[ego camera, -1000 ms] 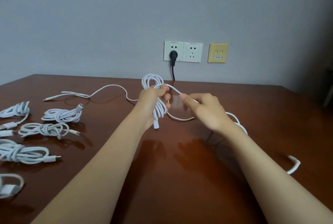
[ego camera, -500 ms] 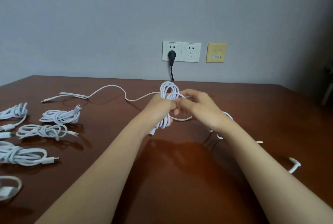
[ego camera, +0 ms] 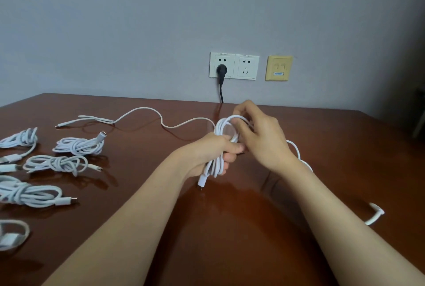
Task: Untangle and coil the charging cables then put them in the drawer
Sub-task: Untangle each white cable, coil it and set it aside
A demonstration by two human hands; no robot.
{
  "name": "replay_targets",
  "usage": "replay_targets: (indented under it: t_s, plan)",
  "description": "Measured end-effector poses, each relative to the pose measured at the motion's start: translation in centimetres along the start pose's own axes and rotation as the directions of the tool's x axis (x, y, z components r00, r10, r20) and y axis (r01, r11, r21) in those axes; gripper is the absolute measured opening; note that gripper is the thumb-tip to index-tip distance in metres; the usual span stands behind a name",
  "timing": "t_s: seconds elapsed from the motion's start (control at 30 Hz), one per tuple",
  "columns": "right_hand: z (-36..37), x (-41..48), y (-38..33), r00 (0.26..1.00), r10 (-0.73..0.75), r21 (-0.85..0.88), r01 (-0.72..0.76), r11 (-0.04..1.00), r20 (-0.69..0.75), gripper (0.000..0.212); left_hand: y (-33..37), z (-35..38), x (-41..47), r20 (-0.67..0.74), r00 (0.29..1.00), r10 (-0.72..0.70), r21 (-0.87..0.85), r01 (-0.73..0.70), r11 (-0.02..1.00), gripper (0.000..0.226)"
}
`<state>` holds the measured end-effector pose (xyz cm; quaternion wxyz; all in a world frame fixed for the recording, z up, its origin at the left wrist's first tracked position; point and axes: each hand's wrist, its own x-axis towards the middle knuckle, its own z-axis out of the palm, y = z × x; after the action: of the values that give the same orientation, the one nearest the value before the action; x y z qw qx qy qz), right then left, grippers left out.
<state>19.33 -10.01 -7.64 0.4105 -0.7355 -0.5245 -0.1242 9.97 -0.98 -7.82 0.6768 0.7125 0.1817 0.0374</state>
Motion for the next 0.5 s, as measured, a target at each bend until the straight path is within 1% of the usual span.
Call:
replay_targets:
  t_s: [0.1, 0.17, 0.27, 0.33, 0.43, 0.5]
  plan:
    - [-0.2, -0.1, -0.5, 0.998, 0.037, 0.01, -0.038, 0.999, 0.058, 0.002, -0.2, 0.1, 0.4, -0.098, 0.994, 0.045, 0.067, -0.039, 0.997, 0.014]
    - [-0.1, -0.2, -0.8, 0.994, 0.044, -0.03, -0.041, 0.999, 0.096, 0.017, -0.1, 0.2, 0.5, -0.126, 0.99, 0.063, 0.144, -0.045, 0.989, 0.012]
    - [0.6, -0.3, -0.6, 0.991, 0.07, -0.187, -0.048, 0.981, 0.111, 0.033, -0.1, 0.9, 0.5, -0.15, 0.983, 0.104, 0.308, -0.053, 0.95, 0.018]
    - [0.7, -0.3, -0.2, 0.995, 0.072, -0.235, -0.055, 0.971, 0.066, 0.039, -0.1, 1.6, 0.5, -0.143, 0.98, 0.141, 0.367, -0.08, 0.927, 0.026]
    - [0.5, -0.3, 0.0, 0.998, 0.037, -0.302, -0.052, 0.952, -0.058, 0.051, -0.1, 2.1, 0.4, -0.125, 0.977, 0.175, 0.352, -0.121, 0.928, 0.026]
    - [0.5, -0.3, 0.0, 0.992, 0.004, -0.362, -0.049, 0.931, -0.125, 0.051, -0.2, 2.3, 0.7, -0.156, 0.964, 0.216, 0.421, -0.132, 0.897, 0.025]
